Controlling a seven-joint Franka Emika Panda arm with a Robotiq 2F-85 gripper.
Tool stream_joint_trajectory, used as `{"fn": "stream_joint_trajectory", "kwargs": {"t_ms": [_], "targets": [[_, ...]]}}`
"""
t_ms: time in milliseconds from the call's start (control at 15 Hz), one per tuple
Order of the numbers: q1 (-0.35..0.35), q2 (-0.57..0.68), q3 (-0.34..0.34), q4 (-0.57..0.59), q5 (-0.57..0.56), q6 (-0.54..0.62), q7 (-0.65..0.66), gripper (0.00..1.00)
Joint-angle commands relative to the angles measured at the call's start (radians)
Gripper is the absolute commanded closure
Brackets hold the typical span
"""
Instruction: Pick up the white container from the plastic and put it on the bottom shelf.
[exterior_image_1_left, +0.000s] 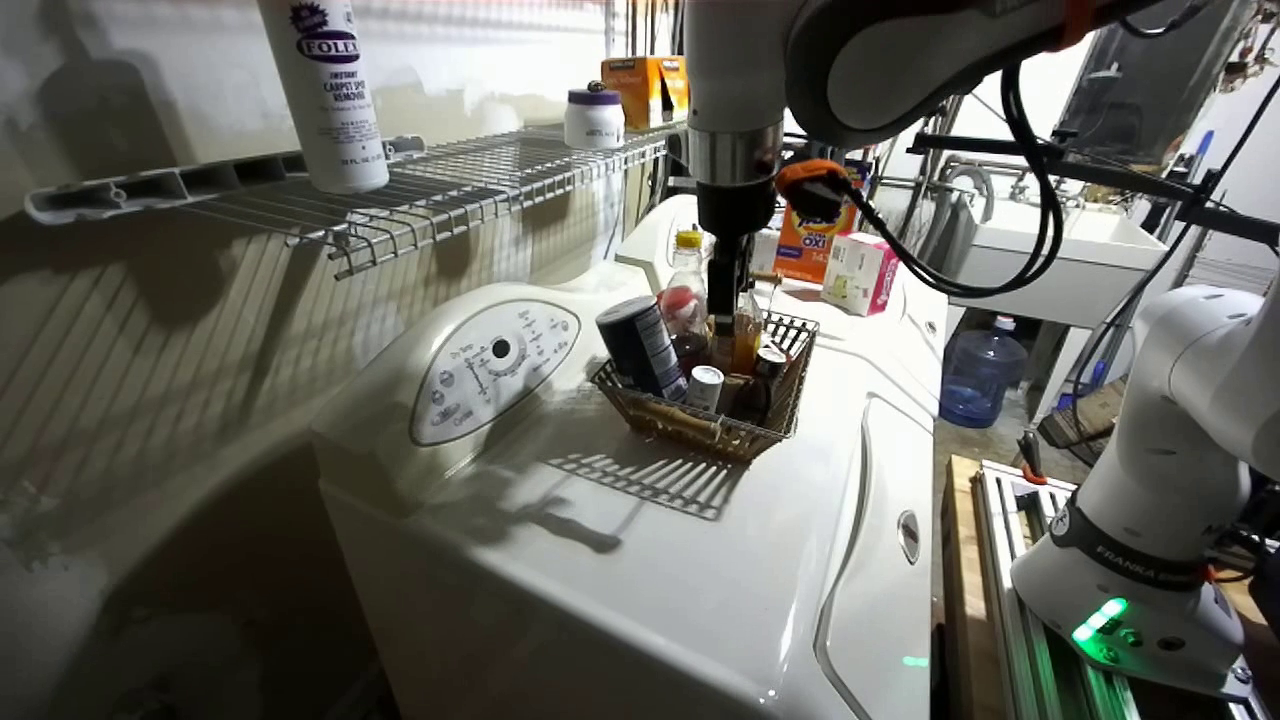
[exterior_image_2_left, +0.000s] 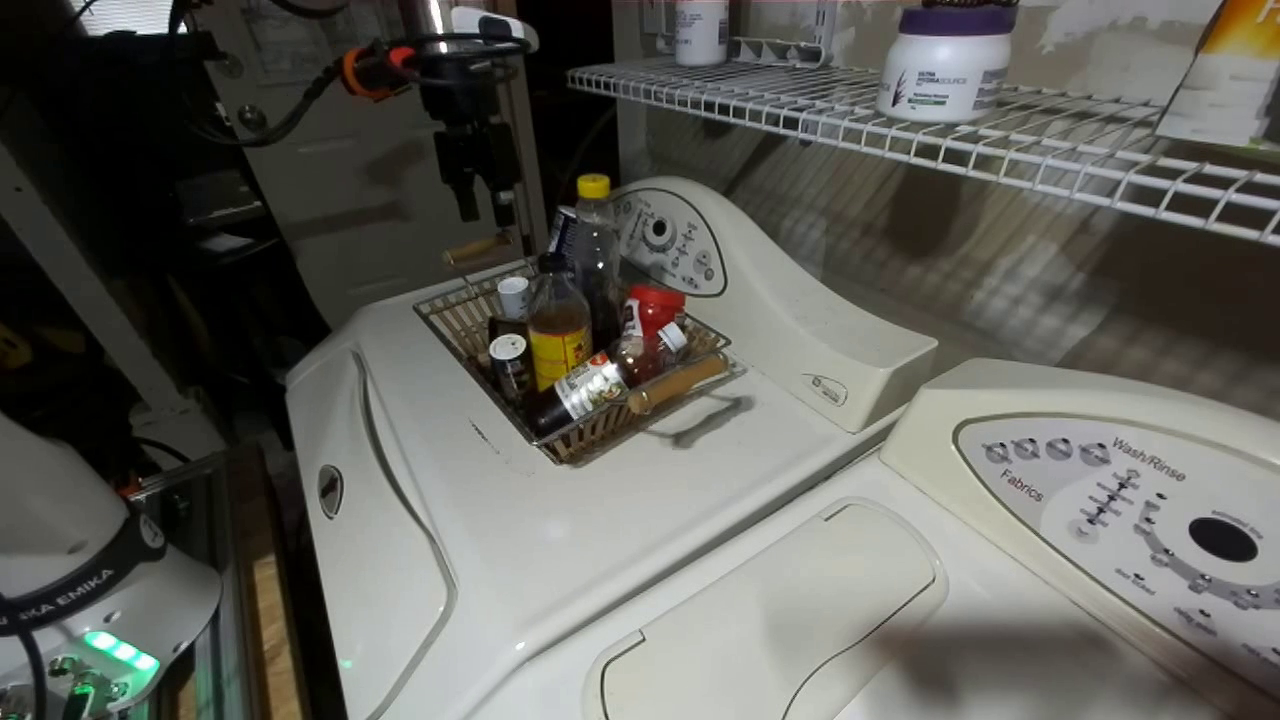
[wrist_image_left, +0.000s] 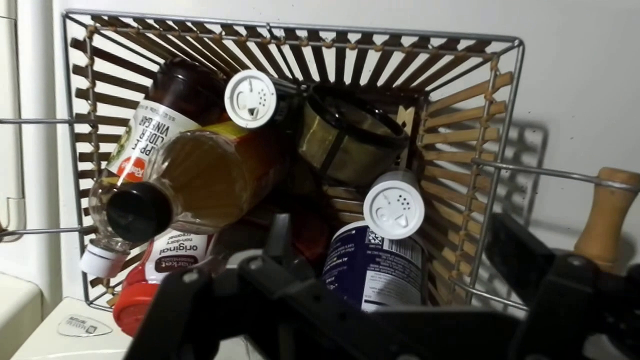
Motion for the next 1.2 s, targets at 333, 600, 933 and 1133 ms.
{"fn": "stream_joint_trajectory", "kwargs": {"t_ms": [333, 600, 933, 1133], "targets": [[-0.015, 0.049, -0.017, -0.141, 0.018, 0.275, -0.019, 0.0], [-0.02, 0.039, -0.028, -0.196, 0.067, 0.365, -0.054, 0.0], [-0.022, 0.056, -0.042, -0.206, 0.162, 0.356, -0.12, 0.0], [-0.027, 0.058, -0.049, -0.205, 0.175, 0.339, -0.12, 0.0]]}}
